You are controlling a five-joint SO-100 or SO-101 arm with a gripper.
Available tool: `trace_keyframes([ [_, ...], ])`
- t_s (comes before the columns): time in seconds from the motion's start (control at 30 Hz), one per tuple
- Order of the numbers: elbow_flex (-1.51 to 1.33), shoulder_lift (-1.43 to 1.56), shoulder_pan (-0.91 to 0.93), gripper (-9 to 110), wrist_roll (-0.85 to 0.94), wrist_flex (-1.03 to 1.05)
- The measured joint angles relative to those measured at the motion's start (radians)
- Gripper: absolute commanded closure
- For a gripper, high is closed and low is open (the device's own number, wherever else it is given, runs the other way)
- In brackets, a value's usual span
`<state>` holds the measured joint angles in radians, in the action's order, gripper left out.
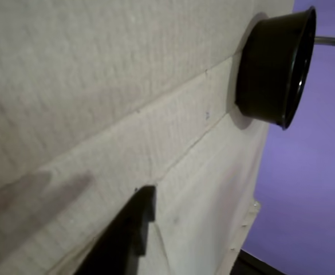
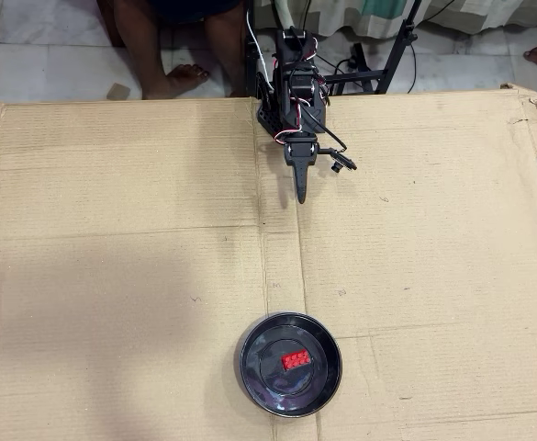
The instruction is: Grasp a lego block and put it in the bin.
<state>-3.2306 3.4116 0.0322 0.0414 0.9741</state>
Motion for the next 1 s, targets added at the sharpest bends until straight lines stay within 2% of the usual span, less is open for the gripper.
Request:
trace_keyframes([
  [0.1, 0.000, 0.000, 0.000, 71, 0.003, 0.000],
  [0.3, 0.000, 0.000, 0.000, 101, 0.006, 0.000],
  [1.0, 0.000, 0.000, 0.000, 101, 0.006, 0.000],
])
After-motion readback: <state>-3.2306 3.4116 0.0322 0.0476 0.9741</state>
